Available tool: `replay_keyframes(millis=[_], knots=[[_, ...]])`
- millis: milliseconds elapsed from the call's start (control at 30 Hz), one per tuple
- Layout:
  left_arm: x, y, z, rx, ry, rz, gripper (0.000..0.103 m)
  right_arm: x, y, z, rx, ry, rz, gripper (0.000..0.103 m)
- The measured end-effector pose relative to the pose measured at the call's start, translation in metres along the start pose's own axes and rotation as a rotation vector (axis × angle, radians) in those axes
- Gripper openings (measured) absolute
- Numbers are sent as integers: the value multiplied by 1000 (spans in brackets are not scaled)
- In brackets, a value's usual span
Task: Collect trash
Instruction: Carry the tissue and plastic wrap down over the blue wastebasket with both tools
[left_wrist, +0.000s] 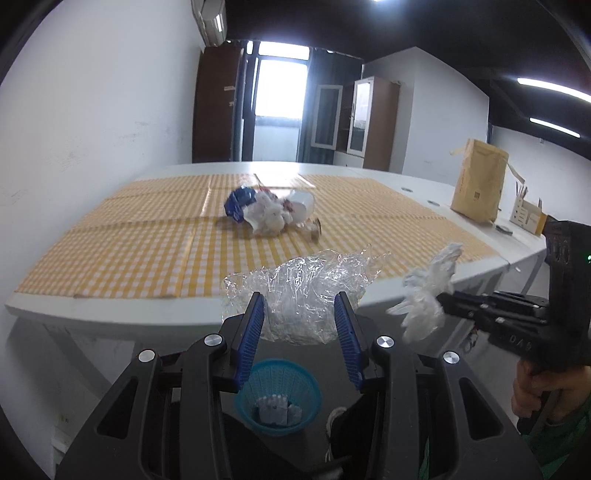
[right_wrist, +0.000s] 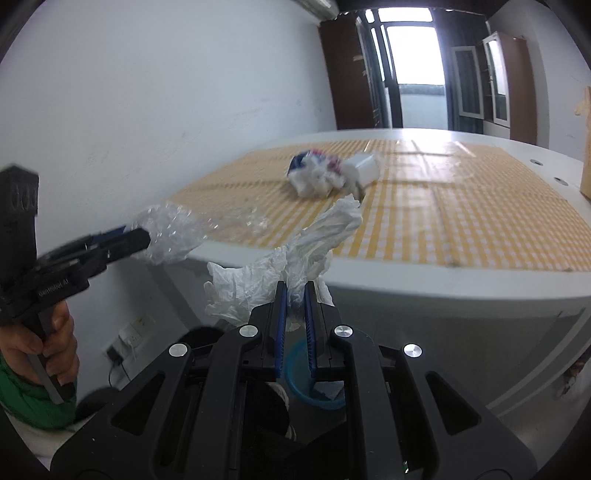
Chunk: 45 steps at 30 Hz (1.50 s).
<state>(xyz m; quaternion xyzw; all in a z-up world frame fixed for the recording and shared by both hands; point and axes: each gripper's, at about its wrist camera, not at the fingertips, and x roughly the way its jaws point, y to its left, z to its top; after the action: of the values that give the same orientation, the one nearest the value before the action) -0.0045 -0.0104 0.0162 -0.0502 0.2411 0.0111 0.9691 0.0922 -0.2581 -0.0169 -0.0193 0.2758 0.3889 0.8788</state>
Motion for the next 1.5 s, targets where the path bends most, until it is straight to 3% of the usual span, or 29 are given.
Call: replay_keyframes(millis=[367,767,933,1100,1400,1500], knots=[[35,17,-68,-21,174,1,39,51,1,-64,14,183,6,9],[110,43,-111,-109,286,-14,39,116,-24,-105,67,307,-52,9],[153,57,-132,-170,371,-48,39,157,-35,-124,96,390,-68,9],[195,75,-142,-256,459,-40,39,200,-50,-133,124,454,-89,9],[263,89,-157,-268,538,42,39,271,-62,-150,178,577,-102,9],[277,95,-161,-315,579,34,39,290,-66,-155,189,608,-107,9]])
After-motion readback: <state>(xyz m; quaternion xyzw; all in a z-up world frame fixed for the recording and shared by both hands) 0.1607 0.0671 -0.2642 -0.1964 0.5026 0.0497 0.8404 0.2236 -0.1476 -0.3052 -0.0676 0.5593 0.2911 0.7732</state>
